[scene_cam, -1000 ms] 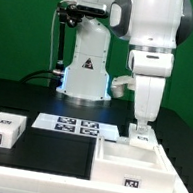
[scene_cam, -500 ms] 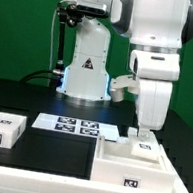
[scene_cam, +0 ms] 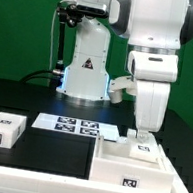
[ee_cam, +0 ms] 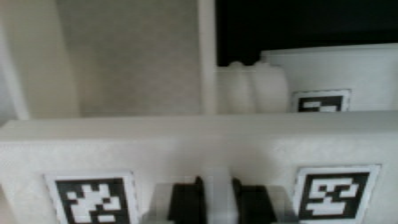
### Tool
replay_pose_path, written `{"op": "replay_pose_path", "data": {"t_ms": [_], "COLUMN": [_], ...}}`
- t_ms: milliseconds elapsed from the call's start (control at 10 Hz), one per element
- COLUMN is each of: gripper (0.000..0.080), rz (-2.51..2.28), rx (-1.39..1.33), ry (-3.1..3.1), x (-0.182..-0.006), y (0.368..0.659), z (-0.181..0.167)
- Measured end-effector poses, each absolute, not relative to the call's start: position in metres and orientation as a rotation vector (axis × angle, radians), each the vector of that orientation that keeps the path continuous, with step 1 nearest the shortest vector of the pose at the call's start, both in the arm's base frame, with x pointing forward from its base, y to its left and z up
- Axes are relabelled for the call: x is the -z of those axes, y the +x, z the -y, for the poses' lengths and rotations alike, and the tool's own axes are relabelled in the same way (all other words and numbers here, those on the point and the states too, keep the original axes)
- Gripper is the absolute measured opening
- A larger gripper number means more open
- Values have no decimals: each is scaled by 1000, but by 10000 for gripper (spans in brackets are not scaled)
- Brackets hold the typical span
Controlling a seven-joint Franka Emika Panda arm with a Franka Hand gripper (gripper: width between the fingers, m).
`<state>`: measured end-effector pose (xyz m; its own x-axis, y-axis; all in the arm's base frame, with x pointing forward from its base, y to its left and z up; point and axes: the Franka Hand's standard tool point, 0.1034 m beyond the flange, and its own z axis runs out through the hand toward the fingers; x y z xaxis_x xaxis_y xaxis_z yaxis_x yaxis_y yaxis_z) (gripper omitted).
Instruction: Assemble cabinet
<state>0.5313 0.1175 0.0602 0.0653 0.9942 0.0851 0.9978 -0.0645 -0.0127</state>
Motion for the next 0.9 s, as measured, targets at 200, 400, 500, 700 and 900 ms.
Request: {"op": "replay_pose_path", "data": {"t_ms": [200,400,500,700,900], "gripper": [62,62,62,62,62], "rz": [2081,2070,2068,2068,2068], "rx": [85,103,107,105,104], "ry": [-2249,-2261,-2262,-2261,-2261], "x": [-60,-59,-58,-58,-58], "y": [558,577,582,582,582], "z": [-119,-117,-116,-116,-116]}}
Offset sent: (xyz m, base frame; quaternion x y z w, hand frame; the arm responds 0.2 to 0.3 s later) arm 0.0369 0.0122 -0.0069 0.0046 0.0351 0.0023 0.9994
